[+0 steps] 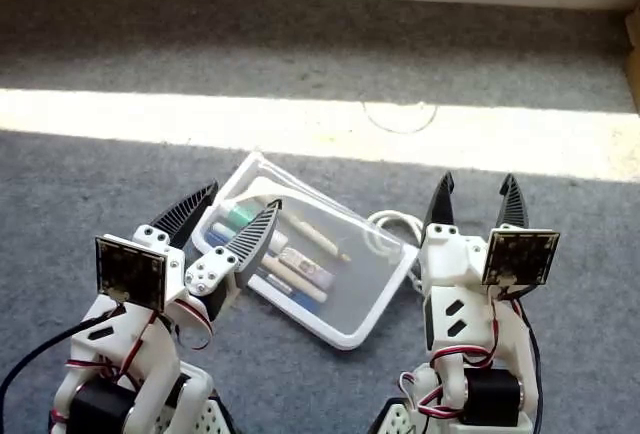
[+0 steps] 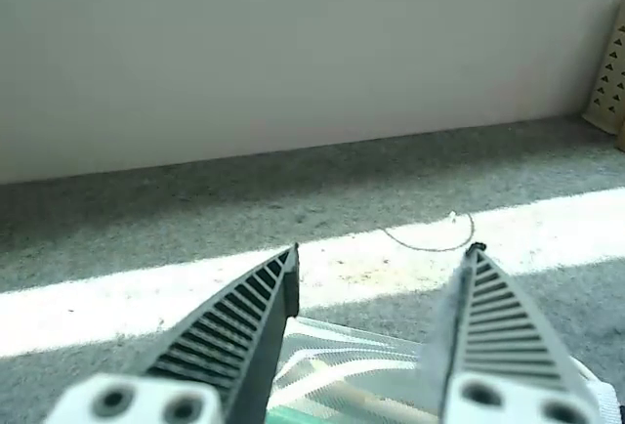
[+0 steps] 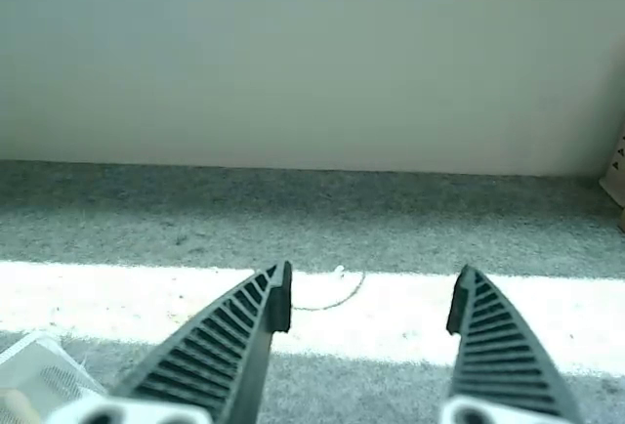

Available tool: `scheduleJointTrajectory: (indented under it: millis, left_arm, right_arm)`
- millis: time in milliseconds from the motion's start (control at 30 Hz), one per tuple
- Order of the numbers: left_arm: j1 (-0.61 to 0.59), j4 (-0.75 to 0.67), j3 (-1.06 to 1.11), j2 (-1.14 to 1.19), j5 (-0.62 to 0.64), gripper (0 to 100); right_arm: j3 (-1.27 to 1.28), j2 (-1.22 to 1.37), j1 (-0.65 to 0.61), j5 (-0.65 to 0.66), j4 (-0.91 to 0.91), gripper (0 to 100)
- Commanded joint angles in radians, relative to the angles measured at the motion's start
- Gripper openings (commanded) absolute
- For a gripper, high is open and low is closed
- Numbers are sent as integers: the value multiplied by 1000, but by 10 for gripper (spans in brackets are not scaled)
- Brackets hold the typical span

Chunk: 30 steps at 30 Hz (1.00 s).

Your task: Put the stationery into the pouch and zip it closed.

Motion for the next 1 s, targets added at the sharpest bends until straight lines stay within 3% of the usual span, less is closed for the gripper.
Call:
scheduleJointTrajectory:
  millis: [0,67,233,433,967]
  left_arm:
    - [18,-2,-47,-10,6,186]
    - [13,-2,-47,-10,5,121]
    - [-35,-44,-27,-10,5,7]
    - [-53,-143,47,-10,5,5]
    - [-53,-150,51,-10,5,7]
  right_arm:
    - [-10,-8,7,-6,-21,152]
    - [-10,-8,5,0,-22,89]
    - [-10,-8,5,-2,-22,79]
    - [-10,-10,-4,-6,-19,77]
    - [-18,-12,-177,-6,87,71]
